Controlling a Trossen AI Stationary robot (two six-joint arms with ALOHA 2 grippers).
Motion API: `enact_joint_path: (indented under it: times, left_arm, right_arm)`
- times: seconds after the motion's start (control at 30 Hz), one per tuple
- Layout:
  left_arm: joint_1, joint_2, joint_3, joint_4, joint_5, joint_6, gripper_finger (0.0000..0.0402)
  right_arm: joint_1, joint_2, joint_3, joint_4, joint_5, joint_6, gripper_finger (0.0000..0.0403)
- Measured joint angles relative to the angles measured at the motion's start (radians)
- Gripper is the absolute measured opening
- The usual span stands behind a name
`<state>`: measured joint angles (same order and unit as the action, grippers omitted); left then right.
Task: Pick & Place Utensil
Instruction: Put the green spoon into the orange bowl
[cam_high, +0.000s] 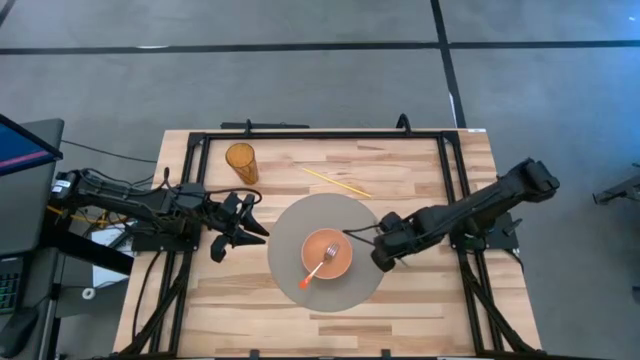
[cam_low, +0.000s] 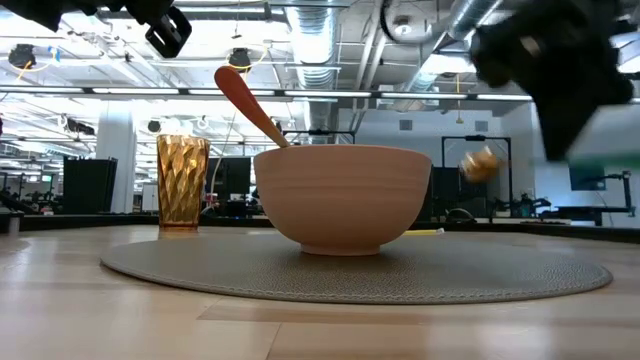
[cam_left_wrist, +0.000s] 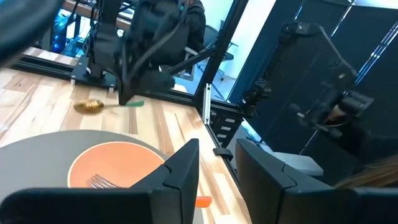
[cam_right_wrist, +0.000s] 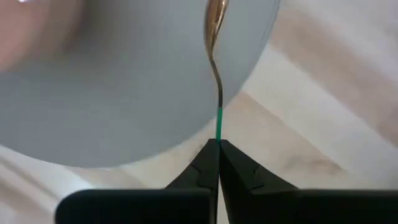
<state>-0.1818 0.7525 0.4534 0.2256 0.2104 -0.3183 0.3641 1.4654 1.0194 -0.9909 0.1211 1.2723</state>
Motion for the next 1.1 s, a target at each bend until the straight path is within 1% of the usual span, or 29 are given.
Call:
enact_joint_path:
  times: [0.07,0.13,0.2,0.27,0.37,0.43,0.53,0.63,0.7,0.77,0.83,0.93,1.0,1.1]
  left_arm:
    - [0.000,0.000,0.000,0.000,0.000,0.000,0.0106]
    - [0.000,0.000,0.000,0.000,0.000,0.000,0.0106]
    - [0.000,0.000,0.000,0.000,0.000,0.000,0.0106]
    - [0.000,0.000,0.000,0.000,0.000,0.000,0.0106]
    - [0.000,0.000,0.000,0.000,0.000,0.000,0.0106]
    - [0.000,0.000,0.000,0.000,0.000,0.000,0.0106]
    - [0.000,0.000,0.000,0.000,0.000,0.000,0.0106]
    - [0.000,0.000,0.000,0.000,0.000,0.000,0.0106]
    - [0.000,0.000,0.000,0.000,0.000,0.000,0.0106]
    - [0.000,0.000,0.000,0.000,0.000,0.000,0.0106]
    - [0.000,0.000,0.000,0.000,0.000,0.000,0.0106]
    - [0.000,0.000,0.000,0.000,0.000,0.000,0.0106]
    - [0.000,0.000,0.000,0.000,0.000,0.000,0.0106]
    - [0.000,0.000,0.000,0.000,0.000,0.000,0.0106]
  right_arm:
    - [-0.001,-0.002,0.068,-0.040,0.025,-0.026,0.0000]
    - [-0.001,0.000,0.139,-0.042,0.057,-0.087,0.0000]
    - [-0.002,0.011,0.207,-0.023,0.092,-0.185,0.0000]
    - [-0.009,0.034,0.268,0.007,0.098,-0.305,0.0000]
    - [-0.029,0.087,0.357,0.054,0.072,-0.424,0.0000]
    - [-0.046,0.129,0.416,0.035,0.019,-0.476,0.0000]
    - [-0.073,0.200,0.507,-0.046,-0.039,-0.550,0.0000]
    - [-0.103,0.274,0.586,-0.156,-0.097,-0.586,0.0000]
    - [-0.118,0.326,0.624,-0.221,-0.120,-0.624,0.0000]
    - [-0.131,0.367,0.646,-0.250,-0.133,-0.676,0.0000]
    - [-0.139,0.399,0.663,-0.255,-0.152,-0.725,0.0000]
    - [-0.140,0.427,0.684,-0.252,-0.151,-0.759,0.0000]
    - [-0.140,0.435,0.700,-0.256,-0.132,-0.759,0.0000]
    - [-0.137,0.436,0.712,-0.271,-0.064,-0.761,0.0000]
